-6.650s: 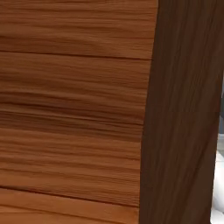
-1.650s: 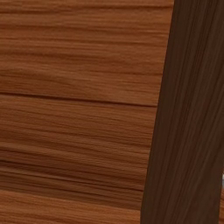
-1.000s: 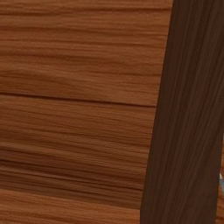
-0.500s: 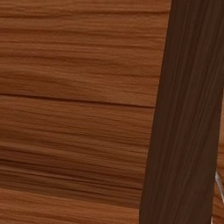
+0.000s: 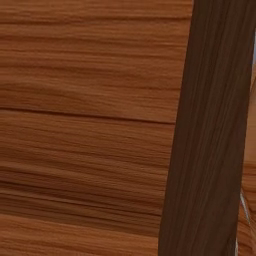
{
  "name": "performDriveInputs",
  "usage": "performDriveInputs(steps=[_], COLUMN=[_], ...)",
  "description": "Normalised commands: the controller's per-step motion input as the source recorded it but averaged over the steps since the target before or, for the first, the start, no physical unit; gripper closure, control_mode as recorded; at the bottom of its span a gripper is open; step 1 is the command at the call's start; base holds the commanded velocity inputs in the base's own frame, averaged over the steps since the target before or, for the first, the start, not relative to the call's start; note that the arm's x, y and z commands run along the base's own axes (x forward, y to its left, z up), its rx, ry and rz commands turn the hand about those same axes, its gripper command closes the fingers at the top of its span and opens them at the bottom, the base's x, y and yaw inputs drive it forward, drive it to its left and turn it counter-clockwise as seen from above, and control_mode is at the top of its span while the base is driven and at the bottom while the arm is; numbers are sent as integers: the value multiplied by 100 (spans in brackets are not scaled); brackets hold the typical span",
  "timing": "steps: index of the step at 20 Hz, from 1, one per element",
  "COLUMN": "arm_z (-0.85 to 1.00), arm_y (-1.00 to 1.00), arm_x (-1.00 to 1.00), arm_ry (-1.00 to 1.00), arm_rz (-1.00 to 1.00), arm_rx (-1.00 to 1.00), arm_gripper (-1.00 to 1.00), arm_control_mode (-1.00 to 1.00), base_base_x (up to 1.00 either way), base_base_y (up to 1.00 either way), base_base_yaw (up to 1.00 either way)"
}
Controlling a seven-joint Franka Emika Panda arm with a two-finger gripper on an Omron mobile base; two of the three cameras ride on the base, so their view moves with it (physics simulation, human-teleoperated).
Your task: Organize the utensils by type. Pick up the wooden spoons from the counter and place them in the open cabinet. Then pick up the metallic utensils from the counter and place them in the open drawer.
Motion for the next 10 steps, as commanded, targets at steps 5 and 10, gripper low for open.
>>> performDriveInputs(steps=[5,10], arm_z=[-60,-52], arm_y=[-65,-68], arm_x=[-17,-17], arm_ry=[15,20], arm_rz=[-5,-3], arm_rx=[-5,0], arm_gripper=[100,100], arm_control_mode=[-100,-100], base_base_x=[0,0], base_base_y=[0,0], base_base_yaw=[0,0])
